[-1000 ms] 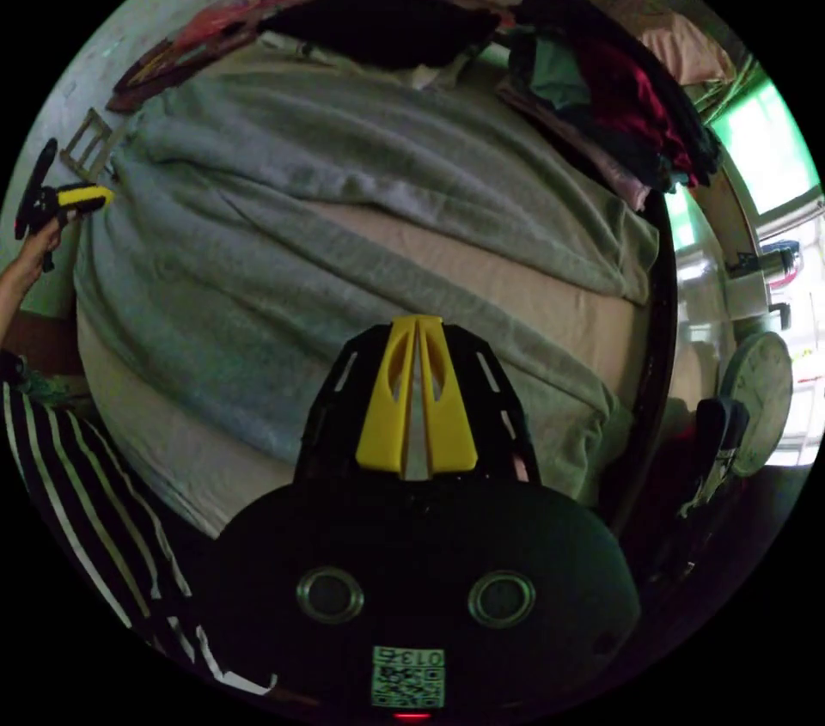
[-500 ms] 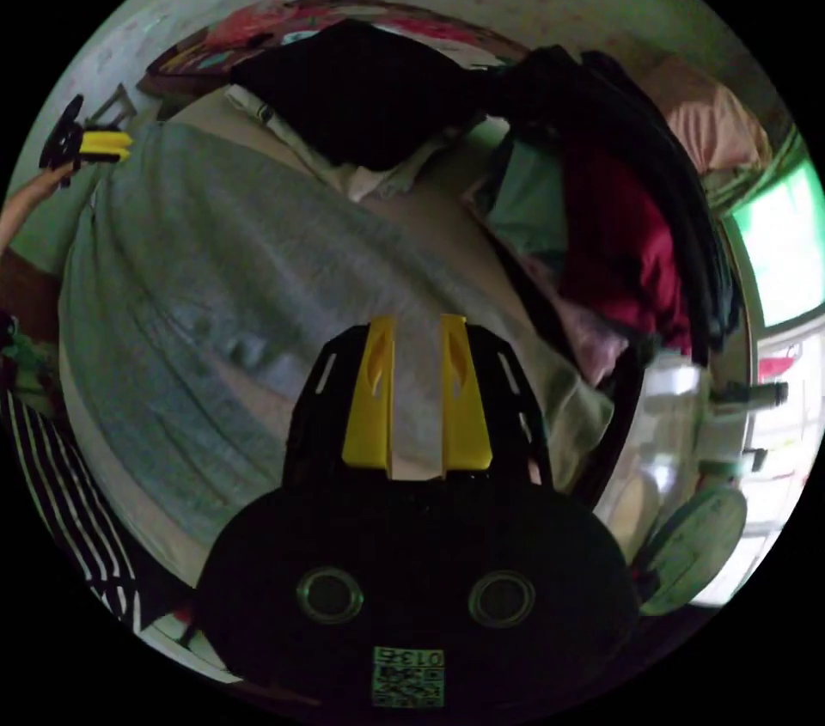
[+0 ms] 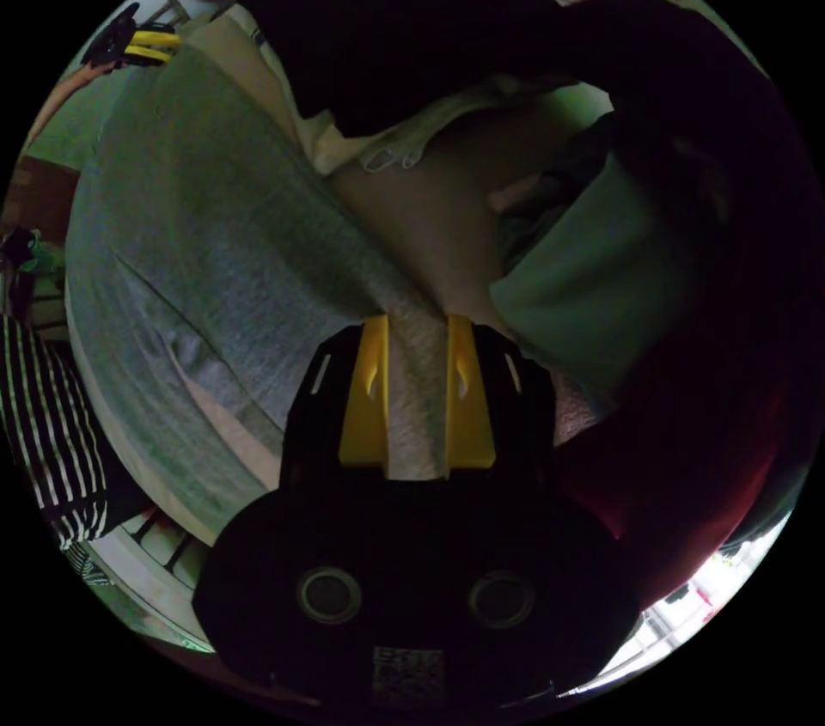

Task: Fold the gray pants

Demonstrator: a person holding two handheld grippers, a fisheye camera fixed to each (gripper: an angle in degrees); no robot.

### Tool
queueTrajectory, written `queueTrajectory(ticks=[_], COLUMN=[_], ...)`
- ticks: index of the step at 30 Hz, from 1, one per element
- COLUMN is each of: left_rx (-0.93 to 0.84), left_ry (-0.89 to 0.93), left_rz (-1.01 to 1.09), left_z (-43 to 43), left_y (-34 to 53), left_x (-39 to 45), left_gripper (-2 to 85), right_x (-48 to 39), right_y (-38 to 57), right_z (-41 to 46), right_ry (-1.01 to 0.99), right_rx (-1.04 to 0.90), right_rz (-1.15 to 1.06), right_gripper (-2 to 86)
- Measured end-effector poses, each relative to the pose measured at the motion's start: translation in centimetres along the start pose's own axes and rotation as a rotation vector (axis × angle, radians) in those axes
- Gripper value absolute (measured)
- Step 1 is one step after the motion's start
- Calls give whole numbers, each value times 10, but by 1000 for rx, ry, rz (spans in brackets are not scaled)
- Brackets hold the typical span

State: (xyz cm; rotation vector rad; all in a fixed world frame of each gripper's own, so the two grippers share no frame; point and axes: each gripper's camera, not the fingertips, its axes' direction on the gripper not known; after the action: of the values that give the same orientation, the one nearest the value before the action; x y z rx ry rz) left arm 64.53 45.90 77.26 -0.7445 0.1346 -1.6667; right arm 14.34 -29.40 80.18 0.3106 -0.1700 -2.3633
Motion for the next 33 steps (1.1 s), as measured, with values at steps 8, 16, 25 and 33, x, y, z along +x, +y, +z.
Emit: queueTrajectory(ticks=[8, 16, 25, 33], left_rx=[-16, 255, 225, 119], left_ry=[-122, -188, -221, -156], left_rz=[-11, -211, -365, -349], left_z=[-19, -91, -97, -50], left_y=[27, 154, 274, 309], left_x=[25, 84, 230, 277], left_gripper=[1, -4, -3, -4], right_x=[-29, -121, -265, -303], right_y=[23, 161, 312, 352], right_z=[-21, -106, -86, -28], right_ry=[73, 326, 379, 322], right_rx=[-34, 215, 197, 44], right_rz=[-3, 94, 356, 352], right_gripper=[11, 3, 3, 5])
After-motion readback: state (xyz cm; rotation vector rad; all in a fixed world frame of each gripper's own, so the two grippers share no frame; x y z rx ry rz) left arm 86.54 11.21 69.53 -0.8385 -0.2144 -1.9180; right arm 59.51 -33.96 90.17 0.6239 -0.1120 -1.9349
